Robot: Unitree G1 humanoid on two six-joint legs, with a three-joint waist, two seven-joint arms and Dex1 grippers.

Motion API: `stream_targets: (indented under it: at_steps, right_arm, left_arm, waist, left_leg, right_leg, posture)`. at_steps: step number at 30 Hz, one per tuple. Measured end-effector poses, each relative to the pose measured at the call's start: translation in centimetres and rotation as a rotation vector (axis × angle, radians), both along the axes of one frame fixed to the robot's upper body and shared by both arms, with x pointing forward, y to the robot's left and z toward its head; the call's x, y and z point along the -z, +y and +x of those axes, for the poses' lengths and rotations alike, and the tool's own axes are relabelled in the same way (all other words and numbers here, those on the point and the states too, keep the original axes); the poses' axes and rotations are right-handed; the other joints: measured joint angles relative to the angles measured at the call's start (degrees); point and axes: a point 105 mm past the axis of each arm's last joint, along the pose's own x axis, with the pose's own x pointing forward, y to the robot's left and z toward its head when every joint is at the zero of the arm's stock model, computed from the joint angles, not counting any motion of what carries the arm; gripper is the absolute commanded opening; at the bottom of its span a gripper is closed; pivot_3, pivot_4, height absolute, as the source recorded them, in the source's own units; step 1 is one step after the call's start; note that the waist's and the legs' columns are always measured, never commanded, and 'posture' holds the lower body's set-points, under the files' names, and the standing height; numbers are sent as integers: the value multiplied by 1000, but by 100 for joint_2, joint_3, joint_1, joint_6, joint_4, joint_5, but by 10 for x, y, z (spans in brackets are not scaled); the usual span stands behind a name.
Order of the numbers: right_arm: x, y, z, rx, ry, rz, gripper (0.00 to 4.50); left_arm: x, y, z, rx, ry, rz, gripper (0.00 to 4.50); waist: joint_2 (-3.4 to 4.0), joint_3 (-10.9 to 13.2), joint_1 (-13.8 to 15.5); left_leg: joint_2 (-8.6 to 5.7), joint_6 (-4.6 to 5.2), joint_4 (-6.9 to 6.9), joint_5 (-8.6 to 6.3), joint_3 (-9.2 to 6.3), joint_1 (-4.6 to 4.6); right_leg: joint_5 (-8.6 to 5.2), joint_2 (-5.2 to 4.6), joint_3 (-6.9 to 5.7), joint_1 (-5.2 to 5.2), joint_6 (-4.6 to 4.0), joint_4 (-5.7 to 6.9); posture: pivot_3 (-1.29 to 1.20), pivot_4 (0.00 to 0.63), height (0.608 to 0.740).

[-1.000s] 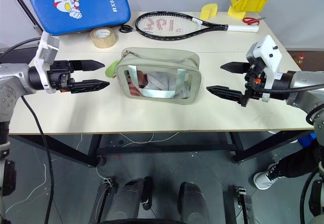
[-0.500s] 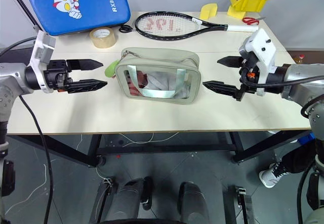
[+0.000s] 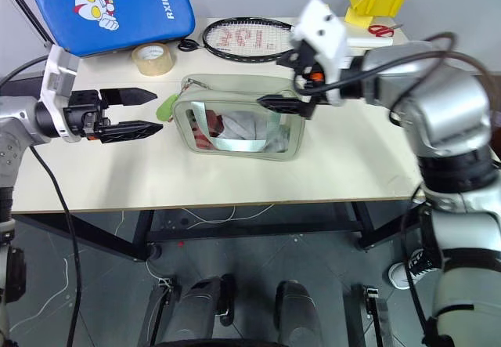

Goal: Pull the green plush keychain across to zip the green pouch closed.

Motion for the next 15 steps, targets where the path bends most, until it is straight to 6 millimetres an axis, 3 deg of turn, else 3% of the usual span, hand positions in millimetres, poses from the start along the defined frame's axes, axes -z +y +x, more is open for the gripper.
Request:
stream_targets:
  at_steps: [1,4,7,11,15]
  right_arm:
    - [4,6,6,2,14,-32,4500]
    - [19,15,20,15,47,-127,3638]
    - [32,11,28,28,63,-190,2099]
    - [30,12,27,2,59,-196,102]
    - [30,15,21,-48,65,-204,16]
  left_arm:
    - [1,0,0,-3,0,4,4443]
    - [1,2,2,-18,-16,18,4500]
    - [6,6,7,-60,-32,37,4500]
    - [14,9,17,-126,-40,36,4500]
    - [31,8,31,-184,-29,46,4500]
  waist:
    - [0,0,0]
    - [0,0,22]
    - [0,0,27]
    - [0,0,12]
    - [0,0,10]
  left_leg:
    - [0,0,1,0,3,-2]
    - [-4,0,3,0,15,-4]
    - [-5,0,10,1,23,-4]
    - [-4,-1,10,1,24,-1]
    - [-4,-1,9,1,27,-1]
  right_leg:
    - [1,0,1,-4,2,7]
    - [1,-1,0,-9,3,22]
    - [1,-2,0,-9,4,33]
    - [0,-2,1,-14,7,53]
    - [-1,-2,1,-17,10,57]
  posture:
    - [0,150,740]
    - [0,150,740]
    - [0,150,740]
    - [0,150,740]
    - [0,150,740]
